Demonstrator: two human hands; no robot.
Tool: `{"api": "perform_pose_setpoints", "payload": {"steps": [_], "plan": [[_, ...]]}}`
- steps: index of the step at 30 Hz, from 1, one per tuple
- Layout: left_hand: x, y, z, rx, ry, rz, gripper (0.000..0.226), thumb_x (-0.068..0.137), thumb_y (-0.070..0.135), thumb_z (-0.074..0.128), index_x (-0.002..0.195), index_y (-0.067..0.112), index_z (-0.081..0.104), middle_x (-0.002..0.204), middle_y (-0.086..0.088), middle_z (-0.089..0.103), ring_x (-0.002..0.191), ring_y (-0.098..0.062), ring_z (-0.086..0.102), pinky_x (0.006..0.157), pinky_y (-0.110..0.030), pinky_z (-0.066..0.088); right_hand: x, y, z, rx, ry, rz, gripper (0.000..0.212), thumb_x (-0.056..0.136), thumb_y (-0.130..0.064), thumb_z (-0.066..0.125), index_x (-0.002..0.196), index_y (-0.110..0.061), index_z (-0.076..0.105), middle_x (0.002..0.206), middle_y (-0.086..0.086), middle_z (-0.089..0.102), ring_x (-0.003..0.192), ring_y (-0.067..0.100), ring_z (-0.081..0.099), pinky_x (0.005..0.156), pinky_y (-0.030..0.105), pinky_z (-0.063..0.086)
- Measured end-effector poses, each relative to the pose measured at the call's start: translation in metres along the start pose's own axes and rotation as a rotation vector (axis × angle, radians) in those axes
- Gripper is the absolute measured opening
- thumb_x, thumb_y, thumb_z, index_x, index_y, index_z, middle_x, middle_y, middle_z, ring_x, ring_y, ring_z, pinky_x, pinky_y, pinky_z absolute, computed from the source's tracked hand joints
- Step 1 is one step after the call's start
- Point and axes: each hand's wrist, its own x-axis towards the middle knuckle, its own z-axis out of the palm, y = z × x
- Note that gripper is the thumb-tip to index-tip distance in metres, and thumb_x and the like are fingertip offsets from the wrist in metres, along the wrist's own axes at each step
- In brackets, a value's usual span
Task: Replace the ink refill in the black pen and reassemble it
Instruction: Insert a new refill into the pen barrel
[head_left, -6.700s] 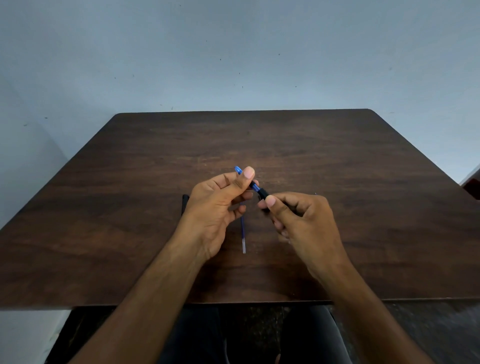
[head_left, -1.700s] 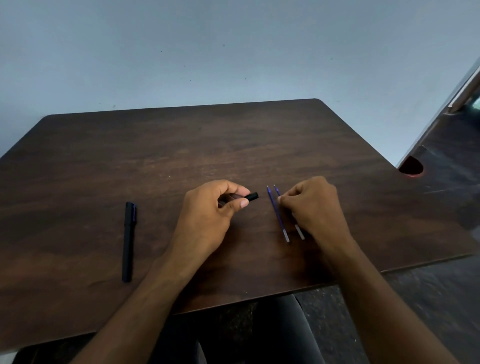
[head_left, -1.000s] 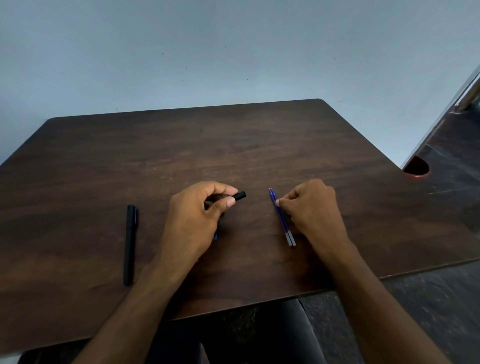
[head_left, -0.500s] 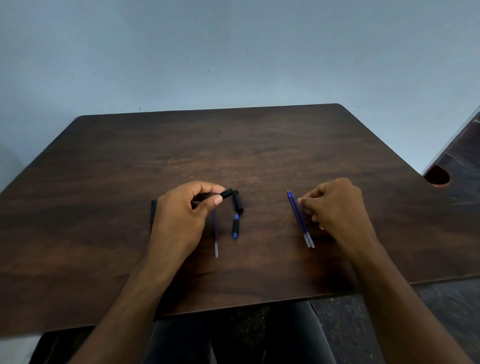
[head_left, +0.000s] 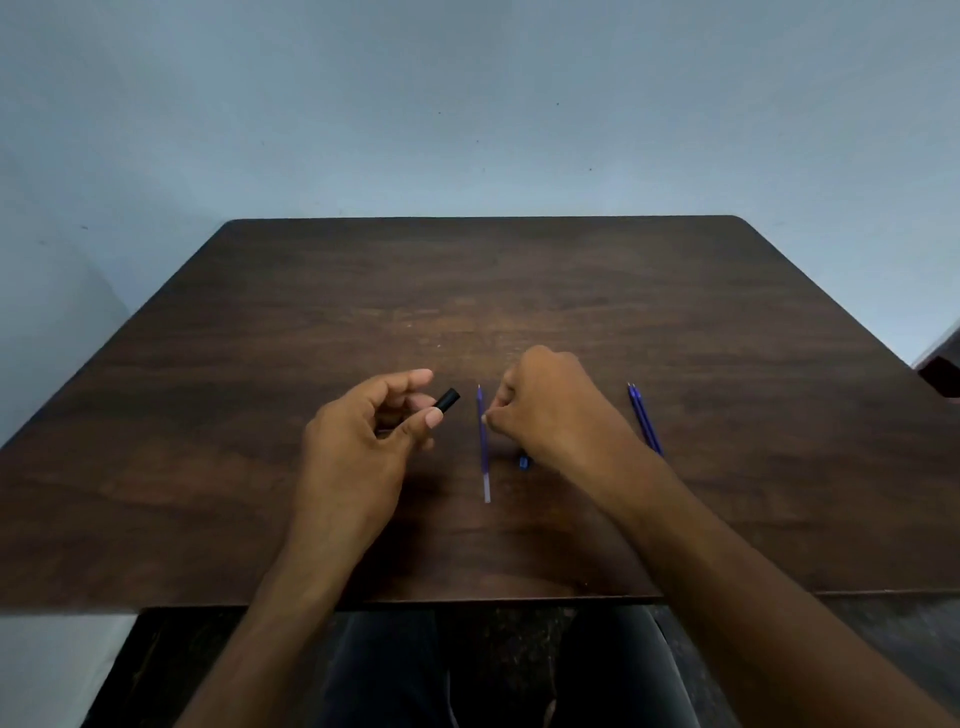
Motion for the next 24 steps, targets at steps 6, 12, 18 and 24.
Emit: {"api": "perform_pose_setpoints", "payload": {"steps": [6, 12, 18, 24], "plan": [[-0.003, -0.003, -0.003, -0.031, -0.016, -0.027, 0.033, 0.085, 0.012, 0.075, 0.107, 0.037, 0.071, 0.088, 0.017, 0.073, 0.070, -0.008, 0.072, 0.075, -0.027, 0.061, 0.023, -0.013, 0.025, -0.146, 0.155, 0.078, 0.046, 0.082, -0.024, 0.079, 0.064, -0.020, 0.037, 0.068, 0.004, 0.045, 0.054, 0.019, 0.043, 0.041, 0.029, 0.031], [-0.002, -0.007, -0.002, -0.019, -0.006, -0.049, 0.025, 0.086, 0.018, 0.075, 0.101, 0.037, 0.075, 0.090, 0.019, 0.075, 0.079, 0.001, 0.071, 0.066, -0.016, 0.056, 0.025, -0.018, 0.022, -0.181, 0.139, 0.117, 0.048, 0.084, -0.026, 0.079, 0.064, -0.017, 0.036, 0.067, 0.005, 0.041, 0.056, 0.021, 0.042, 0.047, 0.031, 0.036], [-0.001, -0.009, -0.004, 0.026, -0.010, -0.054, 0.012, 0.086, 0.032, 0.074, 0.096, 0.037, 0.077, 0.085, 0.022, 0.075, 0.070, 0.007, 0.067, 0.063, -0.013, 0.049, 0.024, -0.025, 0.019, -0.118, 0.120, 0.117, 0.039, 0.082, -0.019, 0.076, 0.064, -0.016, 0.041, 0.069, 0.005, 0.044, 0.067, 0.024, 0.050, 0.052, 0.031, 0.041], [0.000, -0.010, -0.006, 0.061, -0.010, -0.029, 0.012, 0.084, 0.034, 0.076, 0.096, 0.036, 0.078, 0.083, 0.024, 0.075, 0.071, 0.011, 0.065, 0.068, -0.015, 0.049, 0.021, -0.037, 0.016, -0.169, 0.052, 0.099, 0.037, 0.087, -0.021, 0.073, 0.066, -0.014, 0.044, 0.070, 0.005, 0.049, 0.056, 0.020, 0.045, 0.044, 0.032, 0.033]]}}
